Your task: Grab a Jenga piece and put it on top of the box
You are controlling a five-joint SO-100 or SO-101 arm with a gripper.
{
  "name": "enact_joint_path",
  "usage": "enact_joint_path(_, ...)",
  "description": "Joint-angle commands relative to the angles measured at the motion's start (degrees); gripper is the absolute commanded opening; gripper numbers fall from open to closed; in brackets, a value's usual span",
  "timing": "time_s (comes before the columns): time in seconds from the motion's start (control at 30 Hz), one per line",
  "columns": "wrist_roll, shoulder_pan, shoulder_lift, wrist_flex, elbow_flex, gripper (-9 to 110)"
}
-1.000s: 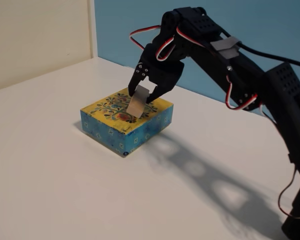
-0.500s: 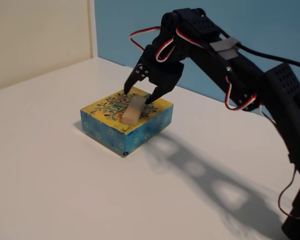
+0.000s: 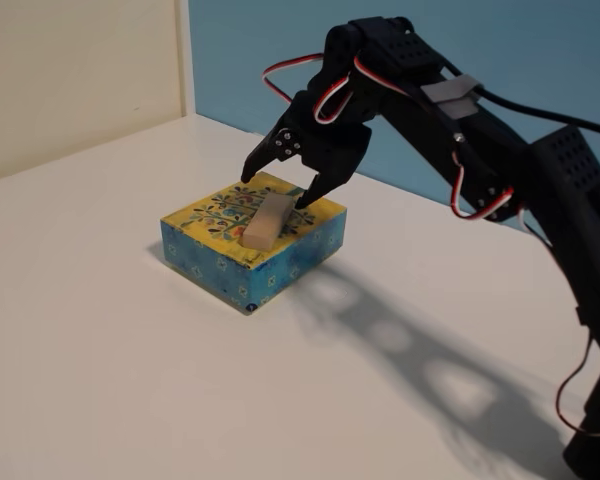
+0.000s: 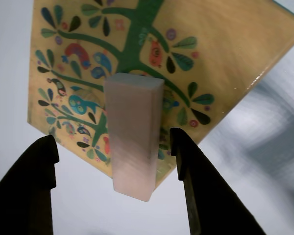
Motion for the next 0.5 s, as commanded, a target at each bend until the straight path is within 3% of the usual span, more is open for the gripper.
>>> enact_joint_path(0.0,0.9,0.2,4.0,1.1,-2.5,27)
enact_joint_path(0.47,2.2,2.8,16.1,11.0,-2.5,24)
